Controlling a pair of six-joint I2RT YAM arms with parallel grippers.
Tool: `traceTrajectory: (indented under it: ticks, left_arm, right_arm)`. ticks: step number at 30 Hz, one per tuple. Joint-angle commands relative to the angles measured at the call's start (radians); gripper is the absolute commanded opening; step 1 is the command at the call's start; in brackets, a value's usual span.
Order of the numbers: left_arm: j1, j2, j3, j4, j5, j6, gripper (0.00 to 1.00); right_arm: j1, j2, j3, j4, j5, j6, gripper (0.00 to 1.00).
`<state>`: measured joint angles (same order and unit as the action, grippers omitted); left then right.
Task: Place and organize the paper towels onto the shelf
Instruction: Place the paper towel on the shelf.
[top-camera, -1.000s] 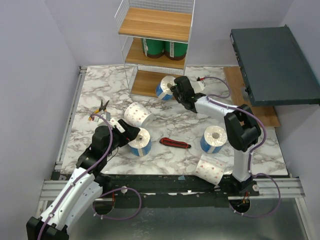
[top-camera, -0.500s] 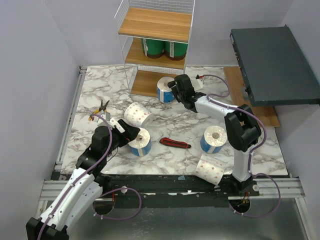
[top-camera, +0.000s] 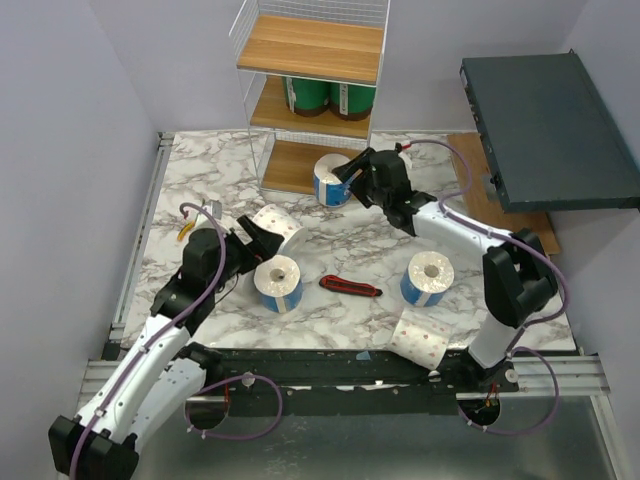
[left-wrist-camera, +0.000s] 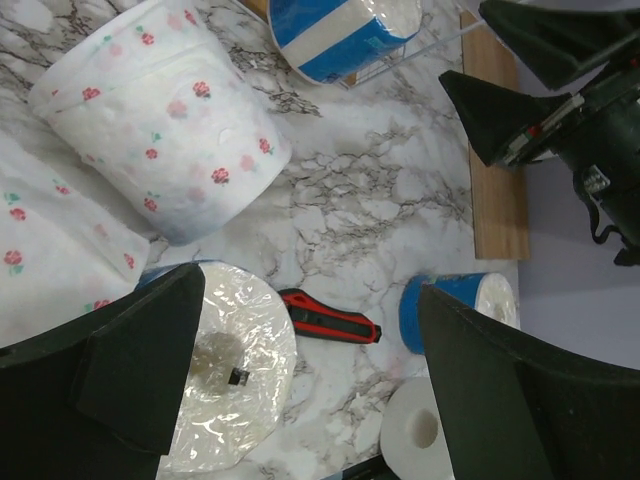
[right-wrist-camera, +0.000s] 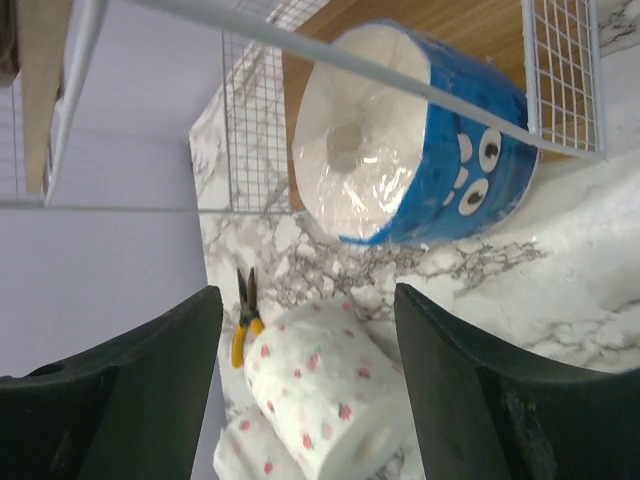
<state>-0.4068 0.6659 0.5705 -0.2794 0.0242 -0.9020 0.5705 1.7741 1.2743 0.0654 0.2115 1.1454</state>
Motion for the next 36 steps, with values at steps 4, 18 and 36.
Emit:
traceTrajectory:
  ticks: [4, 18, 36]
  left_arm:
    - [-0.012, 0.203, 0.113, 0.138, 0.088, -0.007, 0.79]
    - [-0.134, 0.742, 0.307, 0.533, -0.152, 0.182, 0.66]
    - [-0.175, 1.148, 0.615, 0.512, -0.163, 0.199, 0.39]
  right_arm:
    - [-0.011, -0.284, -0.313, 0.216, -0.261, -0.219, 0.71]
    - [-0.01, -0.777, -0.769, 0.218, -0.242, -0.393, 0.69]
    - [-0.009, -0.944, -0.889, 0.071, -0.241, -0.397, 0.68]
